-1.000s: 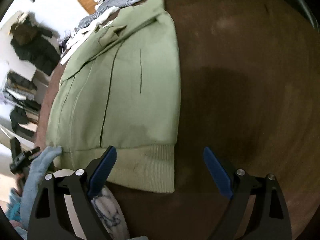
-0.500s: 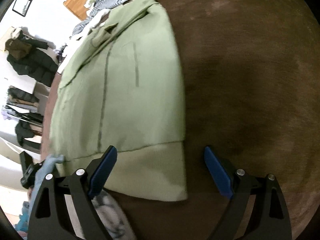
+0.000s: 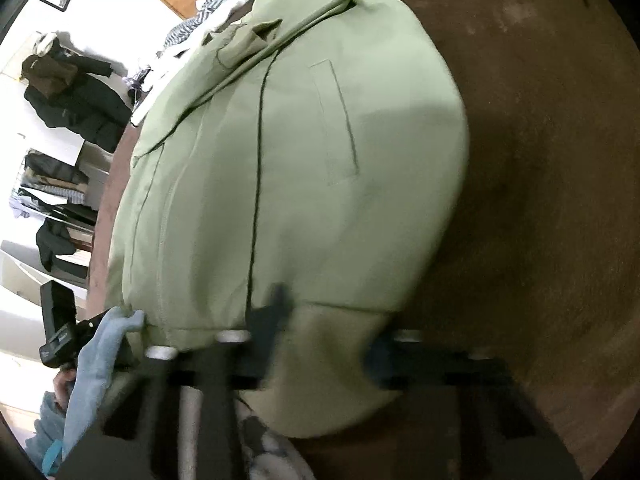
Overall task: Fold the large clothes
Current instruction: 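Close both tools on the ribbed hem, then lift the held hem with both tools and carry it toward the collar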
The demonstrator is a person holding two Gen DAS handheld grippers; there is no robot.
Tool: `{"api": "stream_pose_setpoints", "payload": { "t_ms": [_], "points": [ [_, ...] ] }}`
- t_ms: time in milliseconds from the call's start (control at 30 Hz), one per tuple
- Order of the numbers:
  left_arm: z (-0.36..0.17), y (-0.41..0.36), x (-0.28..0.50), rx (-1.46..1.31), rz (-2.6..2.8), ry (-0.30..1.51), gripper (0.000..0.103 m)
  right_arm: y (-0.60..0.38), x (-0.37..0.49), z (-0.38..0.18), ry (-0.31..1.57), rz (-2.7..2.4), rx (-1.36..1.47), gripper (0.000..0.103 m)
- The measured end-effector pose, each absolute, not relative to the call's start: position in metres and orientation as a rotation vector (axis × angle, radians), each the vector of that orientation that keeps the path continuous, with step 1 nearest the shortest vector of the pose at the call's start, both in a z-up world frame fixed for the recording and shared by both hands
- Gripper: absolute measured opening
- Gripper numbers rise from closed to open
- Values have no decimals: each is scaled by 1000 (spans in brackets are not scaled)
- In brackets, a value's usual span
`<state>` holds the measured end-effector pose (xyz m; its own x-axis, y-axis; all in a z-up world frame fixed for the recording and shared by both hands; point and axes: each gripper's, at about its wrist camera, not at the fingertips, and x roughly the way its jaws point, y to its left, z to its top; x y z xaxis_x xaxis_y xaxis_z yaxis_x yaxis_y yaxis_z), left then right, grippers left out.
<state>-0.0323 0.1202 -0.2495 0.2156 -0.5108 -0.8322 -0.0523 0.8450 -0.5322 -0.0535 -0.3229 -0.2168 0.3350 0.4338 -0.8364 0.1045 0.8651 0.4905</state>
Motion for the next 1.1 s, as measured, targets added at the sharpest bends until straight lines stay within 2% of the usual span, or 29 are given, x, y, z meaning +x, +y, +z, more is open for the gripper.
{"api": "stream_pose_setpoints", "payload": {
  "t_ms": [33, 67, 167, 200, 467, 800, 1100],
  "points": [
    [-249, 120, -33, -482, -317, 1331, 61, -324, -54, -217, 1221, 233, 513, 24],
    [-249, 123, -33, -461, -294, 1337, 42, -323, -54, -215, 1211, 237, 496, 22],
    [-247, 127, -30, -498, -299, 1332, 26, -318, -54, -208, 1185, 248, 444, 18],
    [-244, 126, -28, -486, -299, 1329, 24, -317, -53, -202, 1169, 251, 438, 17],
    [-210, 117, -14, -380, -322, 1247, 18, -303, -32, -156, 1040, 294, 345, 15],
    [-124, 133, 13, -410, -278, 971, 18, -306, -15, -72, 818, 251, 292, 15],
    [-78, 118, -5, -293, -248, 849, 18, -303, -37, -41, 755, 245, 263, 14]
  ]
}}
